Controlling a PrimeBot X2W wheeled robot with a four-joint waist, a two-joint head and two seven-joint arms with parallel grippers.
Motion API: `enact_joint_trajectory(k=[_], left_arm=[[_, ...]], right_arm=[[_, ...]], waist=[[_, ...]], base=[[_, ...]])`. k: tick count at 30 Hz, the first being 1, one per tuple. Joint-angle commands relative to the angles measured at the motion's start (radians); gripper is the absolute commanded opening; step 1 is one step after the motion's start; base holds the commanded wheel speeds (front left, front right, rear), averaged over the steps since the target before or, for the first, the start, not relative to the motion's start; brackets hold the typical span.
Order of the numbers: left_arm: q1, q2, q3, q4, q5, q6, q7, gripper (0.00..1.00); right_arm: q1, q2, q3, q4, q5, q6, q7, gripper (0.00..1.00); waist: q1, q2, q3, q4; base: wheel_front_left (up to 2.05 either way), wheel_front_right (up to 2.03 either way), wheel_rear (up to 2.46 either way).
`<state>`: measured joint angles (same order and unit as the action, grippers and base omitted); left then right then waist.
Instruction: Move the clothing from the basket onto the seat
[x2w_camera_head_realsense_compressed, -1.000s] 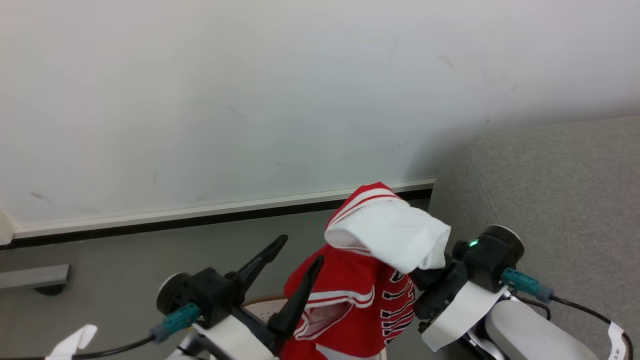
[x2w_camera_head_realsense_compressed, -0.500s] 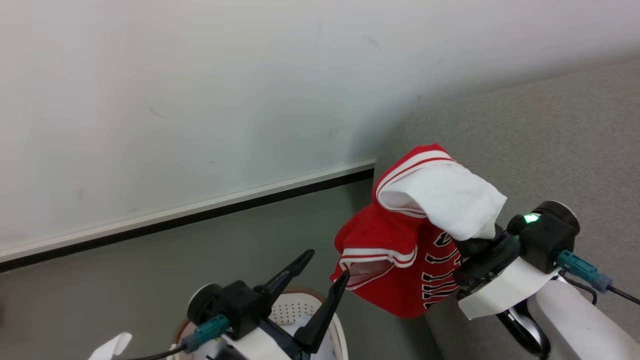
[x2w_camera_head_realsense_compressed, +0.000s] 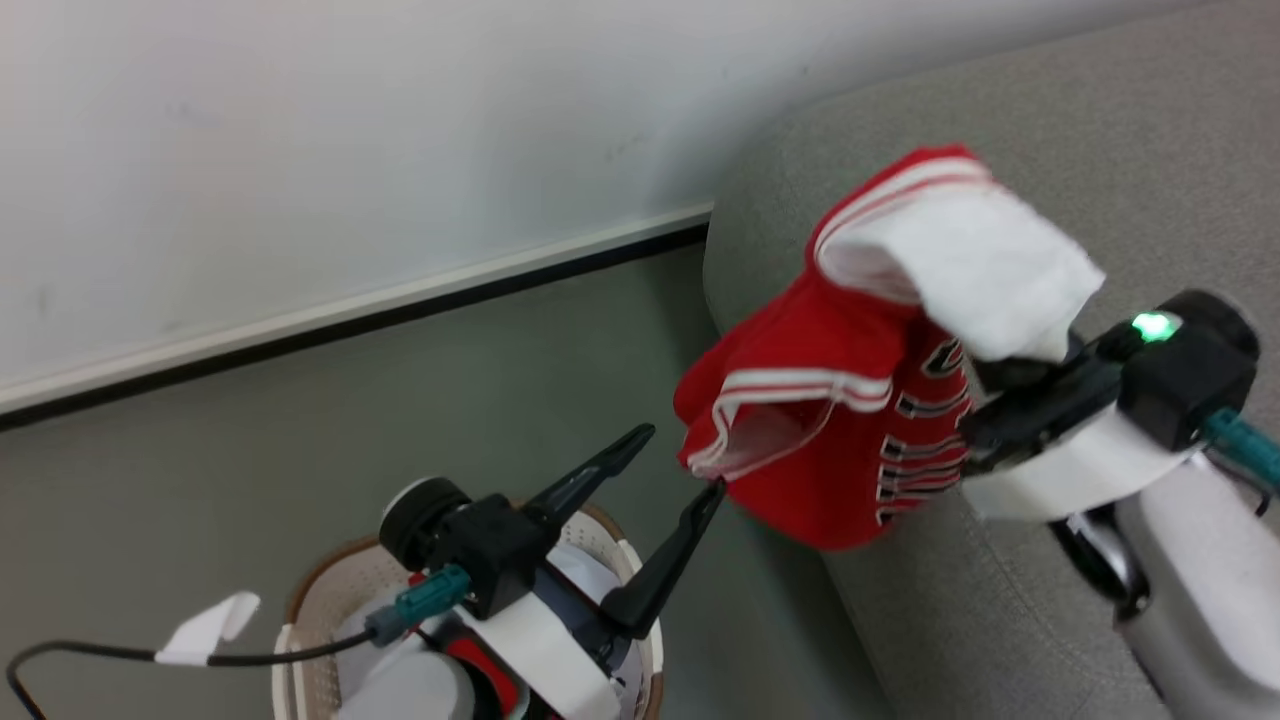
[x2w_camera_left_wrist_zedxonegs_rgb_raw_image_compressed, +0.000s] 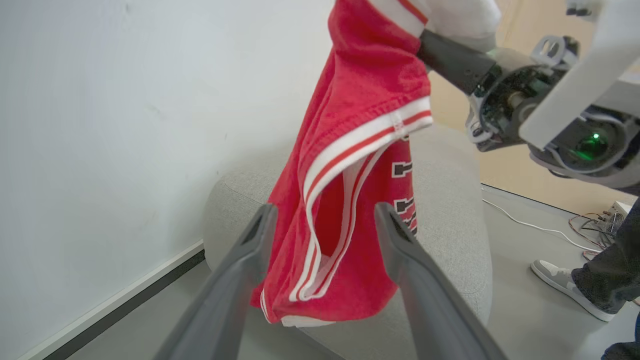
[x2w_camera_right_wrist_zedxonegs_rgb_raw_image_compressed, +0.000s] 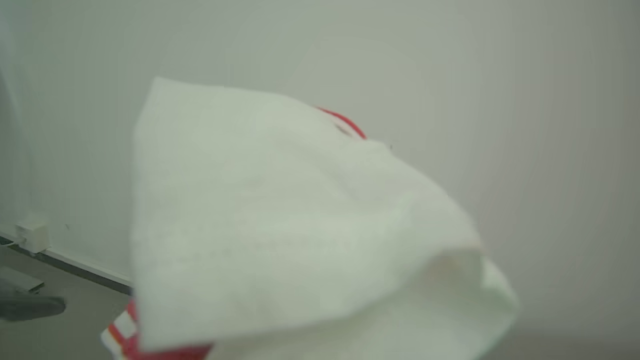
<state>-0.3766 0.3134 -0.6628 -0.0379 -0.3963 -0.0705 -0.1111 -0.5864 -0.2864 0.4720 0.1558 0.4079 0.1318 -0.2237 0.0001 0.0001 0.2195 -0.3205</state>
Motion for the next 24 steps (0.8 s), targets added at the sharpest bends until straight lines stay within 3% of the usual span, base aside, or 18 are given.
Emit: enact_joint_trajectory(k=[1, 9, 17, 21, 24], left_arm=[[-0.021, 0.011, 0.003, -0.006, 0.004, -0.004, 0.005, 1.00], [-0.119, 0.033, 0.000, -0.021, 0.007, -0.030, 0.014, 1.00], [-0.187, 0.036, 0.018, -0.015, 0.000, -0.039, -0.024, 1.00], [-0.204, 0.035, 0.024, -0.008, -0.008, -0.041, -0.048, 1.00], [-0.213, 0.033, 0.025, -0.008, -0.015, -0.041, -0.061, 1.00]], right_arm=[[-0.042, 0.000, -0.025, -0.005, -0.016, -0.002, 0.003, 0.00], [-0.381, -0.012, -0.297, 0.080, -0.169, -0.002, 0.082, 0.00], [-0.739, -0.105, -0.590, 0.248, -0.413, -0.002, 0.210, 0.00], [-0.791, -0.139, -0.724, 0.323, -0.549, -0.002, 0.243, 0.00], [-0.746, -0.139, -0.823, 0.368, -0.636, -0.002, 0.266, 0.00]], waist=[[-0.0001, -0.0001, 0.071, 0.018], [-0.0001, -0.0001, 0.238, 0.089], [-0.0001, -0.0001, 0.363, 0.194], [-0.0001, -0.0001, 0.396, 0.242], [-0.0001, -0.0001, 0.414, 0.266]], base=[[0.00, 0.00, 0.00], [0.00, 0.00, 0.00], [0.00, 0.00, 0.00], [0.00, 0.00, 0.00], [0.00, 0.00, 0.00]])
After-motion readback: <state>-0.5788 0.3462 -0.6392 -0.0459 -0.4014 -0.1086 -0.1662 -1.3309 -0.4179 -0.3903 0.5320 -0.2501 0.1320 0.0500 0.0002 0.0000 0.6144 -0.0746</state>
